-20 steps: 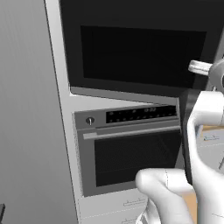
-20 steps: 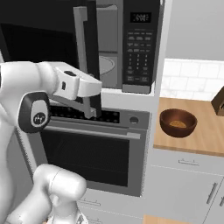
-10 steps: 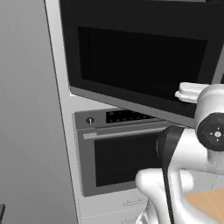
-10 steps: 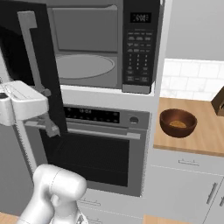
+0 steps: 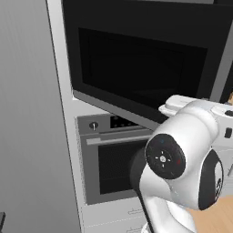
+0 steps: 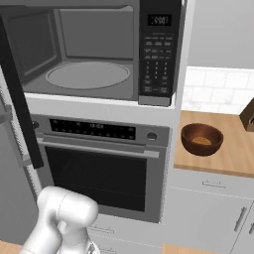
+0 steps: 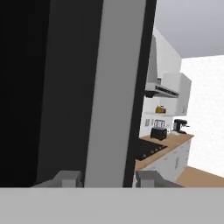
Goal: Open the microwave, place the bowl with waffle inside the microwave, then close the microwave door and turn it on.
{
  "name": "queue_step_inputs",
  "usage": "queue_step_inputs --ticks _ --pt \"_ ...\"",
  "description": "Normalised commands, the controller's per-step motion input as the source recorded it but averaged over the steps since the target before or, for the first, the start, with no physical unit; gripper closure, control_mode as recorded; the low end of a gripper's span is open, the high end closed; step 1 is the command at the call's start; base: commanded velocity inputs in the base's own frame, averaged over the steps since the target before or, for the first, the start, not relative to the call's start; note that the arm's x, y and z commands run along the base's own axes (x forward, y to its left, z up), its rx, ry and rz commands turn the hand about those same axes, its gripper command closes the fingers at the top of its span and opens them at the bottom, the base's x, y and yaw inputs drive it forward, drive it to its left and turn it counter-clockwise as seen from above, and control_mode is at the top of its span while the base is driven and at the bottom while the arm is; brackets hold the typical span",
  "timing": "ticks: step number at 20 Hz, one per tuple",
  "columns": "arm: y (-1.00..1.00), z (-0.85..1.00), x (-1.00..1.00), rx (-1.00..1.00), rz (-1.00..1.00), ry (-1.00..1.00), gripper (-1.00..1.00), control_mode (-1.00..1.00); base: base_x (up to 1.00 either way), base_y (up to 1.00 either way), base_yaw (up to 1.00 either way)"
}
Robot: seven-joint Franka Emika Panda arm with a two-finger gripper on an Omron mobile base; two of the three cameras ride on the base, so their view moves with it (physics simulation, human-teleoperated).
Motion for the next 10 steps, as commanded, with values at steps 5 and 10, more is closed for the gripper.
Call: queue_step_inputs --ticks 5,10 --pt "0.03 -0.02 -0.12 0.0 0.01 -0.11 -1.0 -1.0 0.0 0.0 0.0" --pt "0.24 0.0 -0.57 0.0 0.06 0.0 -1.0 -1.0 0.0 0.0 0.0"
